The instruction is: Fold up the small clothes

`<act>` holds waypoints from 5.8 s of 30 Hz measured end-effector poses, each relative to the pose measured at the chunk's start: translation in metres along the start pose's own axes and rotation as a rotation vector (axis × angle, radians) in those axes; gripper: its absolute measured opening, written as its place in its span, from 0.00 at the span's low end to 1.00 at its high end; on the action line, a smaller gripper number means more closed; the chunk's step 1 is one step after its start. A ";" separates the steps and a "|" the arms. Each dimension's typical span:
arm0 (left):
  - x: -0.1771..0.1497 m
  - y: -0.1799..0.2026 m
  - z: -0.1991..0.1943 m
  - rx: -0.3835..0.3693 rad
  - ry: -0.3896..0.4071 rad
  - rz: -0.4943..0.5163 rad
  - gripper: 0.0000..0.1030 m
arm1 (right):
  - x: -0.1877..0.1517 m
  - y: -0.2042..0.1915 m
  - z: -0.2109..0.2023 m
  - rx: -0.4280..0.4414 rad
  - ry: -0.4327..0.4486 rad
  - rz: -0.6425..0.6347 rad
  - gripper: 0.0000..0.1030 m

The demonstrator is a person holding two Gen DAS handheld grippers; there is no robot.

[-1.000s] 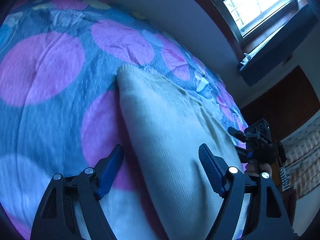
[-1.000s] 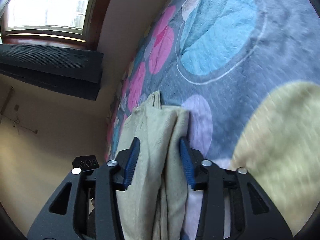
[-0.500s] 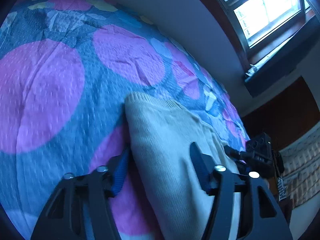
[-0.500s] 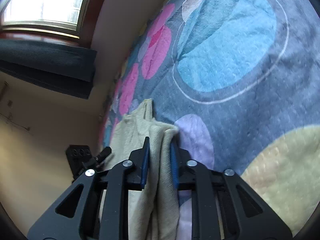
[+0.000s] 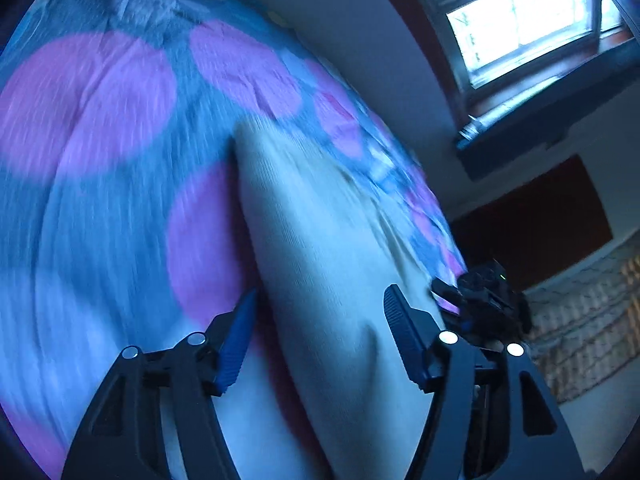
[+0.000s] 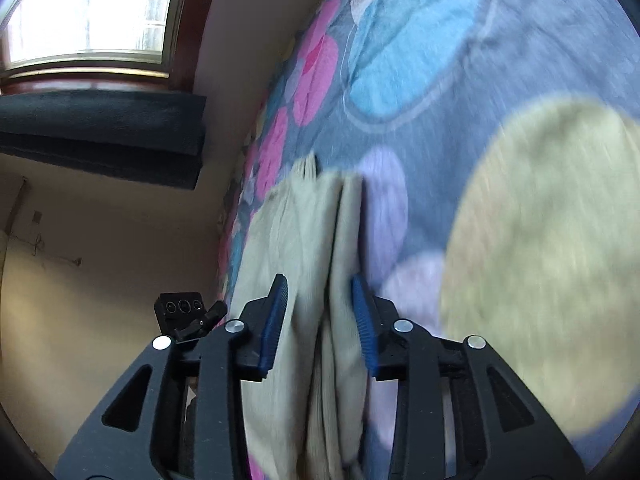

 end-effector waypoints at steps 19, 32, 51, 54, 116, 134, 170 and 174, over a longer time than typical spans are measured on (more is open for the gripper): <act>-0.091 0.033 -0.015 0.114 -0.014 0.112 0.28 | -0.111 -0.022 -0.028 -0.112 -0.055 -0.117 0.11; -0.104 0.026 -0.023 0.155 0.041 0.113 0.27 | -0.117 -0.006 -0.042 -0.098 -0.003 -0.135 0.08; -0.105 0.027 -0.022 0.149 0.036 0.100 0.30 | -0.117 -0.003 -0.042 -0.091 0.003 -0.137 0.08; -0.105 0.028 -0.021 0.148 0.037 0.099 0.30 | -0.115 -0.002 -0.043 -0.090 0.004 -0.136 0.08; -0.150 0.086 -0.090 0.791 0.313 0.409 0.83 | -0.187 -0.078 -0.065 -0.661 0.183 -0.579 0.81; -0.153 0.073 -0.107 0.800 0.350 0.254 0.83 | -0.197 -0.091 -0.062 -0.669 0.201 -0.617 0.84; -0.157 0.076 -0.108 0.823 0.347 0.252 0.83 | -0.196 -0.087 -0.061 -0.675 0.195 -0.609 0.85; -0.156 0.076 -0.109 0.826 0.350 0.254 0.83 | -0.196 -0.085 -0.061 -0.676 0.194 -0.607 0.85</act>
Point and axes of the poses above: each gripper's, at about its wrist camera, not at the fingertips, and z roughly the way its jaws point, y to its right, x to its top, the point moved 8 cm from there along z, roughly the way its jaws point, and after that the axes turned 4 degrees about x, right-handed, at the moved point
